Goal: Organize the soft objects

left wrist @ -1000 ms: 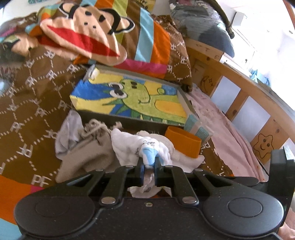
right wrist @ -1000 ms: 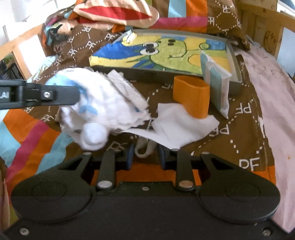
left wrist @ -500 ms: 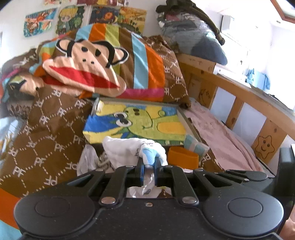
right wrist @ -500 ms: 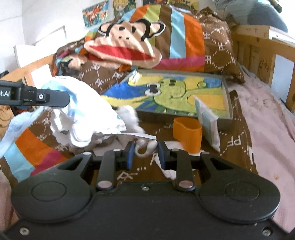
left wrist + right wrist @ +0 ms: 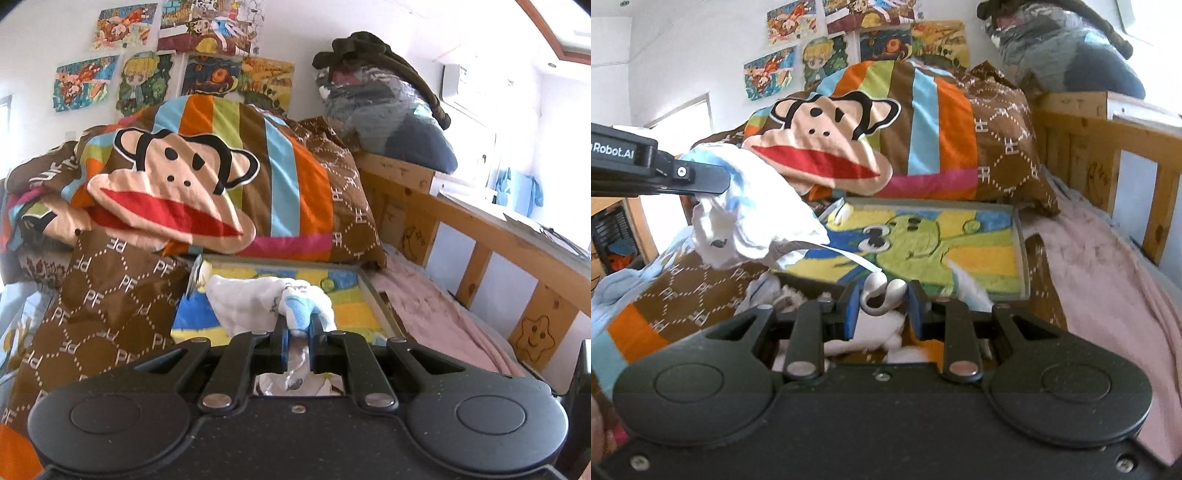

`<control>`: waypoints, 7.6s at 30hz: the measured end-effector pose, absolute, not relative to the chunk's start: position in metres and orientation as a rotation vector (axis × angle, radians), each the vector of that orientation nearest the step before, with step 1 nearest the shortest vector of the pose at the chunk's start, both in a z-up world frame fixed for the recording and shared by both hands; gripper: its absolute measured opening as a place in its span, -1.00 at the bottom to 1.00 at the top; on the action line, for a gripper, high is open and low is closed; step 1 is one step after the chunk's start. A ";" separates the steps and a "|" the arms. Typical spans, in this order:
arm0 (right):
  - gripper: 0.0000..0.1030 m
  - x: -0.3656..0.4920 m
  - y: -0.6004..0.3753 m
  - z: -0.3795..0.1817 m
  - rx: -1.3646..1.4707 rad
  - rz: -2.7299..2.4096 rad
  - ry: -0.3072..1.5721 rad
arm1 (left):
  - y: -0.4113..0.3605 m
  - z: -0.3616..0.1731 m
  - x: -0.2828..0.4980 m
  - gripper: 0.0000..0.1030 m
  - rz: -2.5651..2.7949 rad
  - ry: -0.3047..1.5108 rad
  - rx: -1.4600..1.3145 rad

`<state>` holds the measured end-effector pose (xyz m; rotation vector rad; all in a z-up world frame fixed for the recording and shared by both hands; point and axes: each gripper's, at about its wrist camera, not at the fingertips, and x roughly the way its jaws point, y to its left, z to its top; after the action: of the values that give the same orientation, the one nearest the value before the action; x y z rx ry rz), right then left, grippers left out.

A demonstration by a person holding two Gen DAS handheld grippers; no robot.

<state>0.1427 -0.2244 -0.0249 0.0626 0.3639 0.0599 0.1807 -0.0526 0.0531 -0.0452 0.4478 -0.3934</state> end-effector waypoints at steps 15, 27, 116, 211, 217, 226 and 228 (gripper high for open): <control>-0.60 0.290 -0.233 -0.046 0.104 0.013 0.404 | -0.068 0.009 0.314 -0.81 -0.315 0.442 -0.097; -0.60 0.352 -0.224 -0.100 0.028 -0.015 0.530 | -0.088 -0.057 0.372 -0.81 -0.321 0.544 -0.101; 0.99 -0.008 -0.202 -0.027 0.158 -0.199 0.400 | 0.004 -0.001 0.039 0.98 -0.120 0.400 -0.066; 0.99 -0.003 -0.201 -0.029 0.145 -0.199 0.419 | 0.000 -0.006 0.042 0.98 -0.119 0.443 -0.036; 0.99 -0.003 -0.201 -0.029 0.145 -0.200 0.419 | 0.000 -0.006 0.042 0.98 -0.119 0.443 -0.037; 0.99 -0.003 -0.200 -0.029 0.148 -0.202 0.419 | 0.001 -0.007 0.042 0.98 -0.120 0.444 -0.037; 0.99 -0.003 -0.201 -0.029 0.146 -0.205 0.425 | 0.001 -0.007 0.043 0.98 -0.121 0.449 -0.038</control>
<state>-0.0027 -0.2009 -0.0291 0.1460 0.4250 -0.2052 0.0427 0.0009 -0.0071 -0.0380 0.4488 -0.1213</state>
